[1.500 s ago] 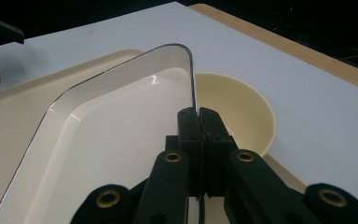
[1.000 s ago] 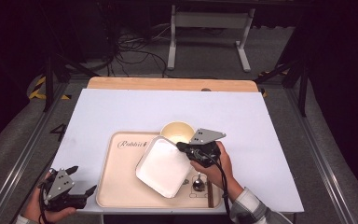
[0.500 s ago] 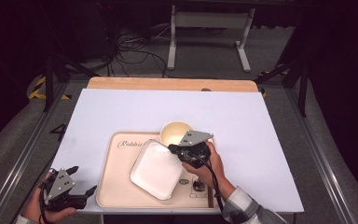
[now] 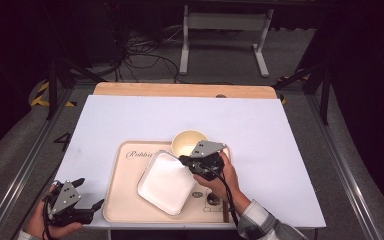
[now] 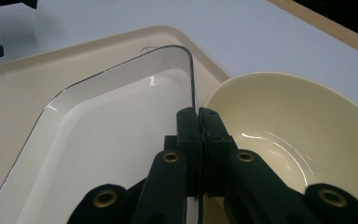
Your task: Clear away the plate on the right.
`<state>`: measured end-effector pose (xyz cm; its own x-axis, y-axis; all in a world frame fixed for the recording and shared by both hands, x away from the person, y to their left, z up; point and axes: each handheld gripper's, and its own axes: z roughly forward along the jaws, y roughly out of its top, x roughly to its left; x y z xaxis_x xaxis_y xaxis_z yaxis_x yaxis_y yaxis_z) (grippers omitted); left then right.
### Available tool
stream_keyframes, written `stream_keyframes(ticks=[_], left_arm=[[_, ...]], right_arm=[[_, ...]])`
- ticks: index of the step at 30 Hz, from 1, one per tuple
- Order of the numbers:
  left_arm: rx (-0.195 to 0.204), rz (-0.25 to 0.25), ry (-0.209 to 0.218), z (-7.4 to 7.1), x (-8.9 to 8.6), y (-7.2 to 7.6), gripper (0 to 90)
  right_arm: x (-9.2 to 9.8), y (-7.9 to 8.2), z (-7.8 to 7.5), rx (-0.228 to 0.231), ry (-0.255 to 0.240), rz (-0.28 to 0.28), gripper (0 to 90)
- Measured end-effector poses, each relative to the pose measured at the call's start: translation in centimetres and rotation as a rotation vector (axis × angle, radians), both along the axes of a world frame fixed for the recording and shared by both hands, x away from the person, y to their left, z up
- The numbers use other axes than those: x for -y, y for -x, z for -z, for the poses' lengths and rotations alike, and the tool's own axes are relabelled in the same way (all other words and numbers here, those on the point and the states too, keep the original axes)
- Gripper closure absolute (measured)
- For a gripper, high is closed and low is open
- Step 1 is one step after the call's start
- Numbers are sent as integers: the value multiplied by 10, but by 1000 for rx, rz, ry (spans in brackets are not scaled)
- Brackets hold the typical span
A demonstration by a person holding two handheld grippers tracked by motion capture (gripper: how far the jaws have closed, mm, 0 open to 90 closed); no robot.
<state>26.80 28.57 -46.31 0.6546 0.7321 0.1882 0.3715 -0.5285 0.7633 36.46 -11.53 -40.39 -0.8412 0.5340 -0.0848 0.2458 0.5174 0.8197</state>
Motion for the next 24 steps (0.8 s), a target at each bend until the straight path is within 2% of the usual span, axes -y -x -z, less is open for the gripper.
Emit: stream_keyframes(ticks=[8,19,24], left_arm=[[0,-3,-2,0,0,0,111],[-1,-2,-3,0,0,0,111],[4,-1,-3,0,0,0,112]], right_arm=[[-1,2,-1,12,2,-12,900],[0,6,-2,5,0,-47,883],[-1,13,1,-22,24,-96,892]])
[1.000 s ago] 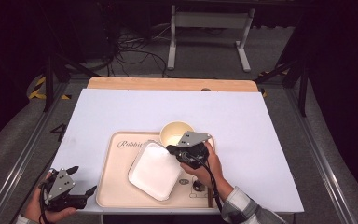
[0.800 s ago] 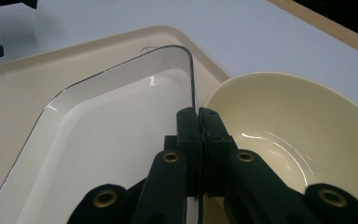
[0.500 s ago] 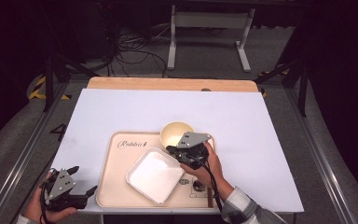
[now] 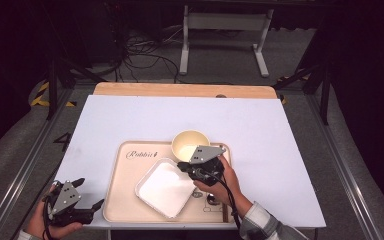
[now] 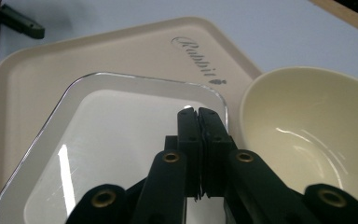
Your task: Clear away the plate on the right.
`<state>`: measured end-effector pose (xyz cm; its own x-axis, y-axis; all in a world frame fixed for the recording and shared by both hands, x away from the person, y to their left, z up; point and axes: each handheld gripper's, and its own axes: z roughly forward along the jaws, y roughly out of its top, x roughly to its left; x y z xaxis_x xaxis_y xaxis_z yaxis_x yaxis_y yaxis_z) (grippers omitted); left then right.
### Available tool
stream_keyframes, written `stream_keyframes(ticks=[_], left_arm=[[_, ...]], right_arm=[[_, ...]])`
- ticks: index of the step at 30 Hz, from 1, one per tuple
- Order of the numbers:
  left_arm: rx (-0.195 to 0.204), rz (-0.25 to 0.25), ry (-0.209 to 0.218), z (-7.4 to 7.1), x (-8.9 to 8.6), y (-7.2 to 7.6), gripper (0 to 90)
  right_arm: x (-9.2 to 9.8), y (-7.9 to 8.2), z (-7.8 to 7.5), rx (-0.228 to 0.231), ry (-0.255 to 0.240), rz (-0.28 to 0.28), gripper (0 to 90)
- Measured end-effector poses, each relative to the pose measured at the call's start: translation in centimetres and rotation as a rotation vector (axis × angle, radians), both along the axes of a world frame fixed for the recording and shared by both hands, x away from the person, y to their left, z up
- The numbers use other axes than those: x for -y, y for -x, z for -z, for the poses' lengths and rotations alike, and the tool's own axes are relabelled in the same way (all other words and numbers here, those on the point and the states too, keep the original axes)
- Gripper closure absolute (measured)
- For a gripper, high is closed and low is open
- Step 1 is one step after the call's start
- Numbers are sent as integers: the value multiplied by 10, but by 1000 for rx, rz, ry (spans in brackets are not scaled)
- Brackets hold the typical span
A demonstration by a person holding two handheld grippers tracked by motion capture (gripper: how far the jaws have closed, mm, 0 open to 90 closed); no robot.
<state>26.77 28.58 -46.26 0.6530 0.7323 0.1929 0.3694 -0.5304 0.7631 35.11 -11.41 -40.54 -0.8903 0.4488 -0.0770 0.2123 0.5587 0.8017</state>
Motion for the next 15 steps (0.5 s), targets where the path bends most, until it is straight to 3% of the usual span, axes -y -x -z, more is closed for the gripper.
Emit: stream_keyframes(ticks=[15], left_arm=[[6,-3,3,-2,0,2,112]], right_arm=[[-20,42,20,-105,128,-210,900]])
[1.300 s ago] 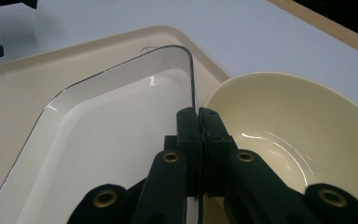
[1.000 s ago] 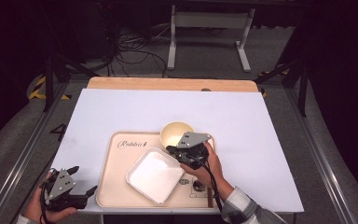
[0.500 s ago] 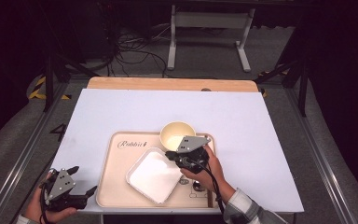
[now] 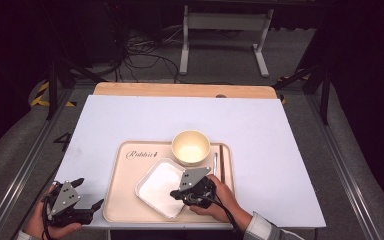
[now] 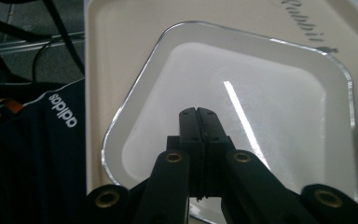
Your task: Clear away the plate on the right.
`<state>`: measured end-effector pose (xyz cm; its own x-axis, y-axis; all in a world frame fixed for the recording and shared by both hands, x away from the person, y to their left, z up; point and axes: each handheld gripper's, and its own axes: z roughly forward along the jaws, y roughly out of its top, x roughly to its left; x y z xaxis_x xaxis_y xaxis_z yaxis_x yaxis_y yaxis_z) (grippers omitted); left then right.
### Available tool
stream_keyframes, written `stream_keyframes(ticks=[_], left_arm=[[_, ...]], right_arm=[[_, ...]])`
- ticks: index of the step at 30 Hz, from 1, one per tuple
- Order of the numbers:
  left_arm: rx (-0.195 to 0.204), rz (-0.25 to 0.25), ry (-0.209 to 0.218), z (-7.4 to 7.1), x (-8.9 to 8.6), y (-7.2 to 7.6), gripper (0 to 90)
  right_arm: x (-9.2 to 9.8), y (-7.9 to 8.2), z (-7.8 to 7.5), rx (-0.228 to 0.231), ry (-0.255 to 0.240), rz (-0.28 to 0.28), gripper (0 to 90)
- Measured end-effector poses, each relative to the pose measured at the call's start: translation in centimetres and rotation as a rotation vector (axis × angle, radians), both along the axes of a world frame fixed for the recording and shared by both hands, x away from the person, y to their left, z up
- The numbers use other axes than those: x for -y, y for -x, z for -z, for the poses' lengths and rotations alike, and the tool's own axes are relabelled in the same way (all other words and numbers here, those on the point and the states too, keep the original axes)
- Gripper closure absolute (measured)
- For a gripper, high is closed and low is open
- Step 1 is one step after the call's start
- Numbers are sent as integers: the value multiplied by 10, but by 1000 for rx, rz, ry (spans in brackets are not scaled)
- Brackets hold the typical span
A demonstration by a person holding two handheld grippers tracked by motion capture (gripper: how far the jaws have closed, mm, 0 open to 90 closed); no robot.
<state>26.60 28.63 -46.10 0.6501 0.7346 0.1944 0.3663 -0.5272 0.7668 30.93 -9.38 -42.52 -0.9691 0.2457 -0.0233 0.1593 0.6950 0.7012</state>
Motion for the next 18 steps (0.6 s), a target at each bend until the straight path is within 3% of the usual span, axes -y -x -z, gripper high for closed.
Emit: stream_keyframes(ticks=[15,18], left_arm=[[1,-7,-1,0,0,0,110],[0,0,-2,0,0,0,110]], right_arm=[[-15,21,17,-64,100,-89,900],[-15,22,18,-74,99,-95,900]])
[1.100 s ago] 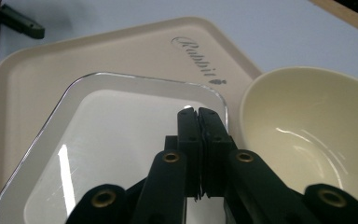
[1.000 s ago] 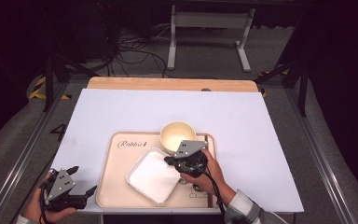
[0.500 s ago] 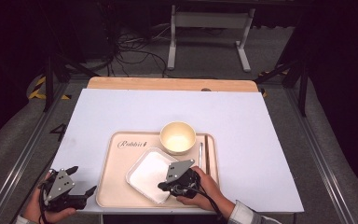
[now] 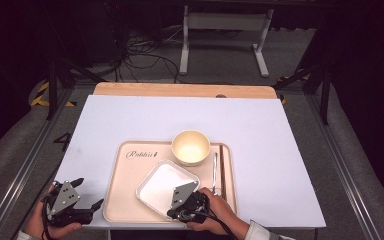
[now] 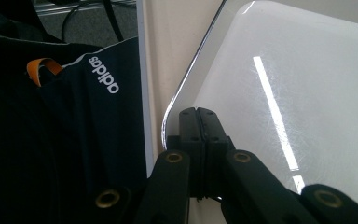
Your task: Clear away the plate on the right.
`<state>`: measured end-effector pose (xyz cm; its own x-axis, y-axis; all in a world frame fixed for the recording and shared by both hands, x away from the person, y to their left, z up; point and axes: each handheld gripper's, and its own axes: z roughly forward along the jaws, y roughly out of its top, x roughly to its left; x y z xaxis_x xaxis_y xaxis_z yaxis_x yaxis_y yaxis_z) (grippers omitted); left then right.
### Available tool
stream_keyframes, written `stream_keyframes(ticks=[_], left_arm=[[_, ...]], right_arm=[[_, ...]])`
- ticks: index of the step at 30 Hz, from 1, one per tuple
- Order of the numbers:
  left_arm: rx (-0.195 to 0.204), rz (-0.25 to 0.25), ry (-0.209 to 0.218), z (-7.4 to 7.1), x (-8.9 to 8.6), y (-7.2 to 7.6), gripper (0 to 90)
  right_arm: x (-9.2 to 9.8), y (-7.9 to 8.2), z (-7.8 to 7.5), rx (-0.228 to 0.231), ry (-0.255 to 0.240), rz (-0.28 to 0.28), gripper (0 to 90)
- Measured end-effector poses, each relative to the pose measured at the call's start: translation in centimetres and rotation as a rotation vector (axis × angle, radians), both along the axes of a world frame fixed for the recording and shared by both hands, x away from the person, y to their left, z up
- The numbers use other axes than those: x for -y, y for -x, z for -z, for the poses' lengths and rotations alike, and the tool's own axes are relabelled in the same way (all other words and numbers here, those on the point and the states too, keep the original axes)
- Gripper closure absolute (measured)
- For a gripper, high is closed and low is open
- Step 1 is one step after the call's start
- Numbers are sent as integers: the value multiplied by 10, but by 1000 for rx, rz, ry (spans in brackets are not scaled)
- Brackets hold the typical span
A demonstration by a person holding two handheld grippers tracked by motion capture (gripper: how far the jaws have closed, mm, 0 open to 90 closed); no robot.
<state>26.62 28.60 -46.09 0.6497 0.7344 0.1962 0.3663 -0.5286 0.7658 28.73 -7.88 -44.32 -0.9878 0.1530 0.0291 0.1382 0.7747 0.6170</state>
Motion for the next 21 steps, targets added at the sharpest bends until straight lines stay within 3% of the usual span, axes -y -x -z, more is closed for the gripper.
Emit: stream_keyframes(ticks=[13,21], left_arm=[[-4,1,1,0,1,0,110],[-3,-1,1,0,0,1,110]], right_arm=[[20,3,-1,-27,5,9,900],[46,6,-2,-15,5,39,888]])
